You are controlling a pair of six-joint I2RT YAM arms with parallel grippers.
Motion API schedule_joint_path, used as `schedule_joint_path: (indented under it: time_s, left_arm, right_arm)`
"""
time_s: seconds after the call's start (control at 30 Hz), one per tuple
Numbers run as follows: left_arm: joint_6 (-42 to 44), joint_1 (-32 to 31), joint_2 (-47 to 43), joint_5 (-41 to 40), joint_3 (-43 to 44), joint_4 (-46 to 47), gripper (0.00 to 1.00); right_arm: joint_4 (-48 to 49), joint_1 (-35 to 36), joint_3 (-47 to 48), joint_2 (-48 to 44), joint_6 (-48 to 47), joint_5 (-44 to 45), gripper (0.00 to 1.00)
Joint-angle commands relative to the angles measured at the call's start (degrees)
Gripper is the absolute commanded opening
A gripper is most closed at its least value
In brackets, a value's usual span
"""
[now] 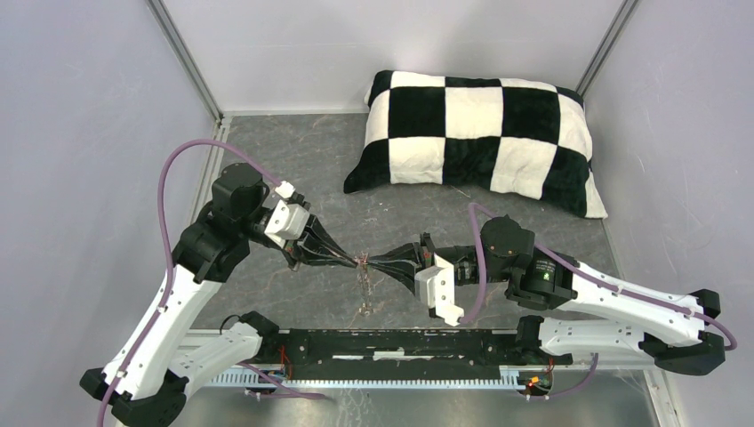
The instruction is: Put the keys on the keyring
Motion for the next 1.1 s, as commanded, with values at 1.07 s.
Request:
schedule_joint_path:
  time_s: [1.07]
  left_arm:
    - [8.54, 0.0, 1.12, -4.59, 3.78, -8.59, 0.02]
  right_arm:
    - [1.85, 0.75, 3.85, 2.08, 0.63, -1.07, 0.01]
